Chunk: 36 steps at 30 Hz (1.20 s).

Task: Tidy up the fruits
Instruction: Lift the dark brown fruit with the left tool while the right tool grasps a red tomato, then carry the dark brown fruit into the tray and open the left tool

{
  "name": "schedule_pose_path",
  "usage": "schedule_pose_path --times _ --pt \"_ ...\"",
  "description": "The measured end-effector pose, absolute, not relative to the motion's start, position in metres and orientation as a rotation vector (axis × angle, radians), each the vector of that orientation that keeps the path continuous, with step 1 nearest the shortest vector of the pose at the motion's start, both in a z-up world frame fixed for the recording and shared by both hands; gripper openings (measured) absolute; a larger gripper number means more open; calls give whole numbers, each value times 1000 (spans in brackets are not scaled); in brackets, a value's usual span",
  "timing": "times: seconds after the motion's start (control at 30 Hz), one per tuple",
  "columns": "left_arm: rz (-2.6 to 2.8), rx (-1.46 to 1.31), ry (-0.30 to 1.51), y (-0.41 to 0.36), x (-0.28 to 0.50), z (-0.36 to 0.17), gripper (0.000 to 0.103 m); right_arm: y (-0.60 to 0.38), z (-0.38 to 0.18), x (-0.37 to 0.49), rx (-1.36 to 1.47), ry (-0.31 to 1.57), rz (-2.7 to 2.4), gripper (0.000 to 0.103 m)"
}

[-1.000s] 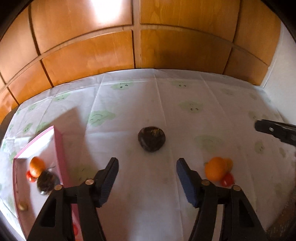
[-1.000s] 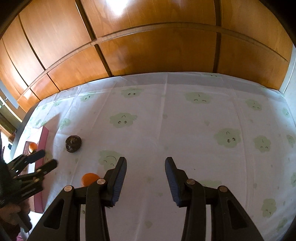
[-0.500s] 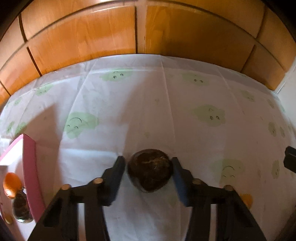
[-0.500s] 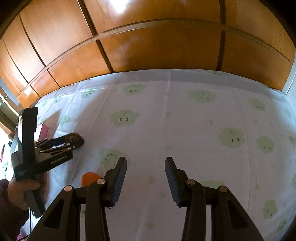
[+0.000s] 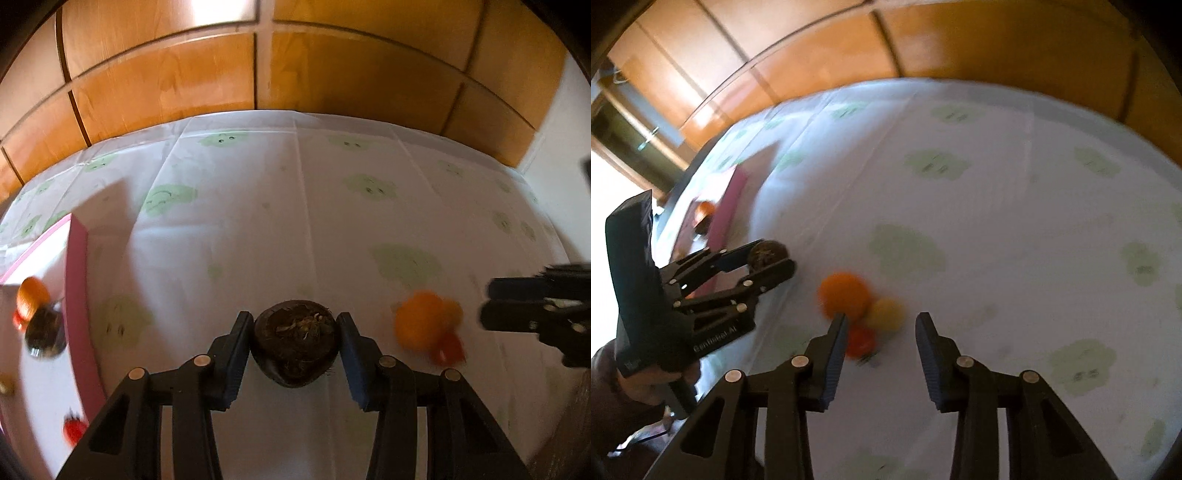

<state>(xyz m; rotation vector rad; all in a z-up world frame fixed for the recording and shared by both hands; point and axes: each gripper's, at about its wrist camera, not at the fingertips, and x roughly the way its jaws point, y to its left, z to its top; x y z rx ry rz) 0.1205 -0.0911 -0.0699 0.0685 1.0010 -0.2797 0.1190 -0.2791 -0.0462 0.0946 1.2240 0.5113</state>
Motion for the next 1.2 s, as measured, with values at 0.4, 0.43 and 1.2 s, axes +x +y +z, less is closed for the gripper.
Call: schedule_pose_path --times 0.4,0.43,1.2 --pt "-317 92 993 -90 69 -83 47 -252 -68 108 -35 1291 497 41" --pt "-317 97 991 -91 67 -84 47 -251 -70 109 -41 1289 491 41" --pt "-318 126 940 -92 55 -88 46 -240 -76 117 -34 1259 480 27"
